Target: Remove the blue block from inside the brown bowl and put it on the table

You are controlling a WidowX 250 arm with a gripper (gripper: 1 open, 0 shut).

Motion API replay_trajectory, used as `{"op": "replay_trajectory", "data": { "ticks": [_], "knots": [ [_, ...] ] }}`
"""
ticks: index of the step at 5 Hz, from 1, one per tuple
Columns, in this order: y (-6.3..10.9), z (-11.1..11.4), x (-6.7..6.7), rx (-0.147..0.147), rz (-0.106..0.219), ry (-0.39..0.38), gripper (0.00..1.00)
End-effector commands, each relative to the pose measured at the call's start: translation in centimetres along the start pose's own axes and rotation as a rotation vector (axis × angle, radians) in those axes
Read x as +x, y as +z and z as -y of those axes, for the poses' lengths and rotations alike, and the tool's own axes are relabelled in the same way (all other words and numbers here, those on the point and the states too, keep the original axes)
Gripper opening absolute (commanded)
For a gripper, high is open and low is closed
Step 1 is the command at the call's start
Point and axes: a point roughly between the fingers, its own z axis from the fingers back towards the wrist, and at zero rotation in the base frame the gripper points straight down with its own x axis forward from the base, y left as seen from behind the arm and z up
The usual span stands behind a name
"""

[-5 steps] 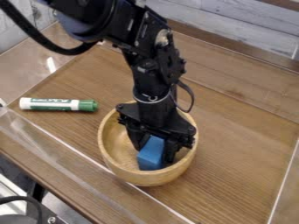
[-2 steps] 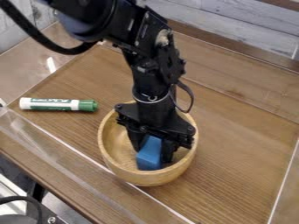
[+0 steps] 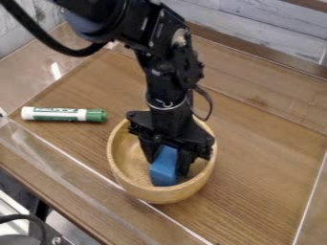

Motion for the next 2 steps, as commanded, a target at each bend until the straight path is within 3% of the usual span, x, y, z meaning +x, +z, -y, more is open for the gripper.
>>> {"op": "replay_trajectory", "data": {
  "ticks": [1, 2],
  "knots": [
    [1.08, 0.49, 1.28, -0.006, 0.048, -0.014, 0.0],
    [1.24, 0.55, 1.4, -0.005, 0.049, -0.014, 0.0]
  ]
}}
